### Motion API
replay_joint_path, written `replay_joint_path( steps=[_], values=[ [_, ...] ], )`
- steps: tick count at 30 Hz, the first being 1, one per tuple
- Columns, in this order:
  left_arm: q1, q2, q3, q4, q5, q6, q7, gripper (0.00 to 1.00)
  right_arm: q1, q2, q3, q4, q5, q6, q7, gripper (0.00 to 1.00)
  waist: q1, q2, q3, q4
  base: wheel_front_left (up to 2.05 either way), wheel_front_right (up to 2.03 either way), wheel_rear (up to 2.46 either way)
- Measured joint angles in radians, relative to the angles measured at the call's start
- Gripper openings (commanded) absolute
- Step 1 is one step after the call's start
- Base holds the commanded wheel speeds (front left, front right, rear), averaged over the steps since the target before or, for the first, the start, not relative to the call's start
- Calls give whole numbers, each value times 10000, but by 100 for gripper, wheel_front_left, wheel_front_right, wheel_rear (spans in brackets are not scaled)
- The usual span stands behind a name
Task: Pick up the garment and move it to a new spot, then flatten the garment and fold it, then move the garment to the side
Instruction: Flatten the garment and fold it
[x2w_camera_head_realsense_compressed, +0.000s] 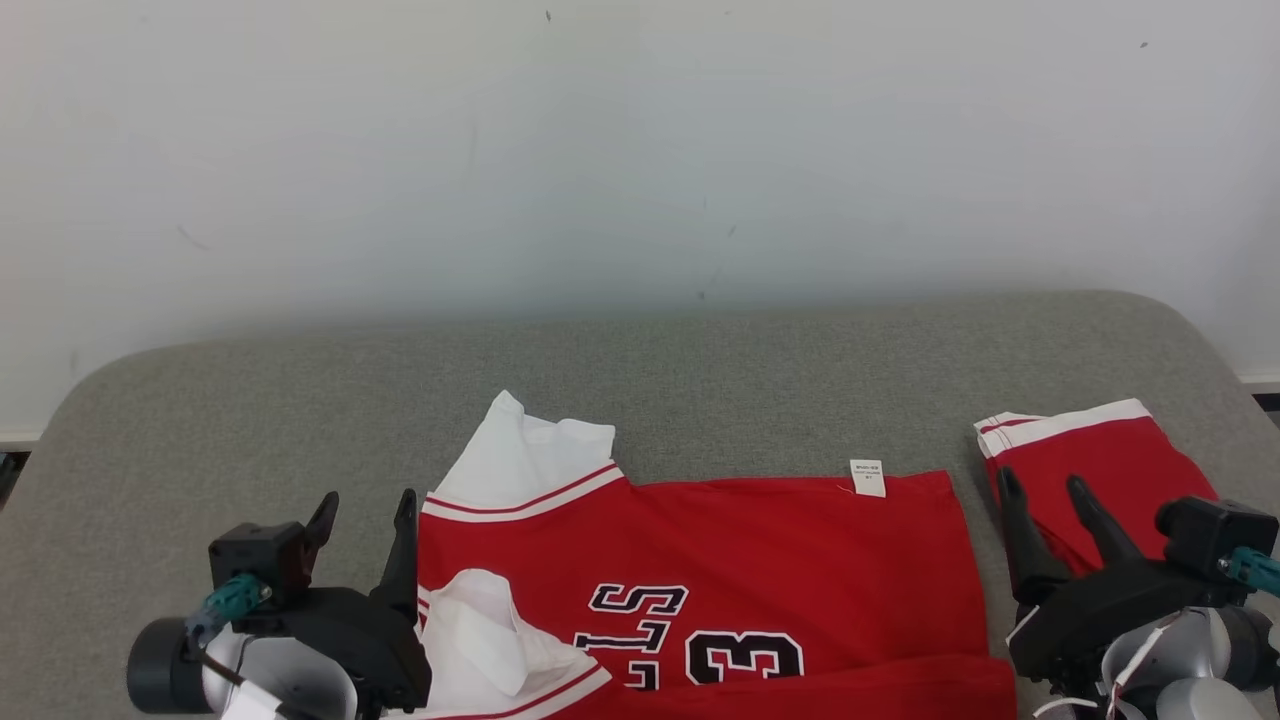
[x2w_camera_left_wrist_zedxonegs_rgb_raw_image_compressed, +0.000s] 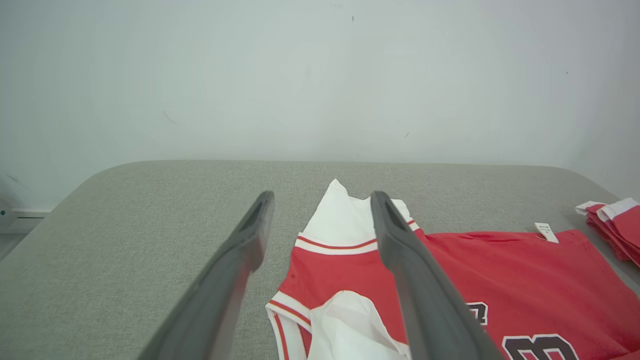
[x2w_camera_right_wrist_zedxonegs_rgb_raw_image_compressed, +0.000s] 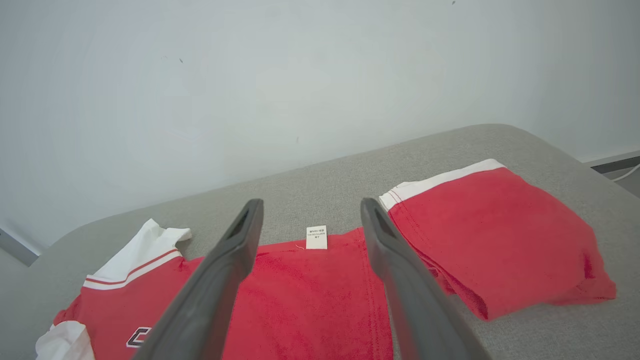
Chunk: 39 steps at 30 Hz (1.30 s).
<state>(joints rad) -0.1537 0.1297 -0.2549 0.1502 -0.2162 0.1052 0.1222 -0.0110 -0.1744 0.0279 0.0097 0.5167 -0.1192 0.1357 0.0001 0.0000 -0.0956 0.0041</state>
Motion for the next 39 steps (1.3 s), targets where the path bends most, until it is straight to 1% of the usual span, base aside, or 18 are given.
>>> replay_joint_path(
  steps=[4, 9, 14, 24, 39],
  values=[
    [-184, -35, 4, 201, 10, 0, -125, 100, -437, 151, 217, 215, -268, -13, -351, 100, -1, 0, -52, -156, 0, 0, 0],
    [-76, -40, -81, 359, 31, 0, -449, 100, -575, 261, 579, 660, -493, -10, -663, 100, 0, 0, -148, -400, 0, 0, 0],
    [564, -46, -8, 575, 33, 15, -658, 100, -379, 270, 646, 989, -523, 19, -851, 100, -1, 0, -218, -565, 0, 0, 0],
    [708, -35, 140, 654, 46, 86, -957, 100, -189, 278, 644, 1248, -523, 138, -1187, 100, -1, 0, -271, -529, 0, 0, 0],
    [891, -59, 150, 669, 50, 88, -978, 100, -121, 293, 669, 1415, -523, 226, -1425, 100, -1, 0, -147, -421, 0, 0, 0]
  ],
)
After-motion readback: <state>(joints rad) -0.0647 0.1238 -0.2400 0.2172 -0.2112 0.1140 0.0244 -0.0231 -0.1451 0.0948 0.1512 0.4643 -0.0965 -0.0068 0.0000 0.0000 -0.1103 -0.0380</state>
